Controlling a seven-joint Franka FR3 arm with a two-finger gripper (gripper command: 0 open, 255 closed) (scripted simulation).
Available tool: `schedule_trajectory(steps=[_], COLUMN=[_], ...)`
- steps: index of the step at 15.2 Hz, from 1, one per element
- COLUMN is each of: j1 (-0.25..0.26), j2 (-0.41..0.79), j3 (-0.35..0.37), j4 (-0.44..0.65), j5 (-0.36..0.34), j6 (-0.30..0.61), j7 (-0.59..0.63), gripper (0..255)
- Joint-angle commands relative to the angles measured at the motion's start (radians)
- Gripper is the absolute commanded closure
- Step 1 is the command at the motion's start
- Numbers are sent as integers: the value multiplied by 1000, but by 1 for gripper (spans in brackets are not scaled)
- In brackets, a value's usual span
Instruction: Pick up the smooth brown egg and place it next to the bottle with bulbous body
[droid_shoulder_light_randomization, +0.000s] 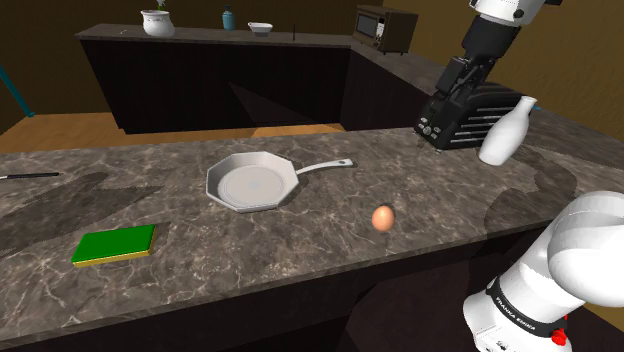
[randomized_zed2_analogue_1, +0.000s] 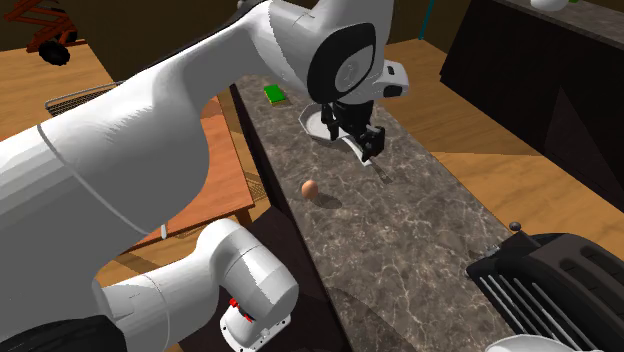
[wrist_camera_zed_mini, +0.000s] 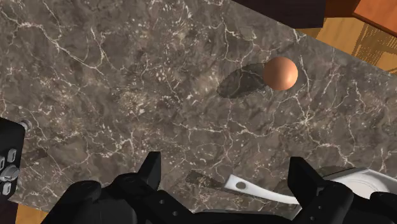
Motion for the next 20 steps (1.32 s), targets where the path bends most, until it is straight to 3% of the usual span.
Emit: schedule_trajectory(steps=[1, 20], j1=[0, 106], j2=[0, 463], j3=[0, 156], j4=[0, -176], j5=[0, 140], j6=[0, 285], j7=[0, 137], gripper=[0, 0])
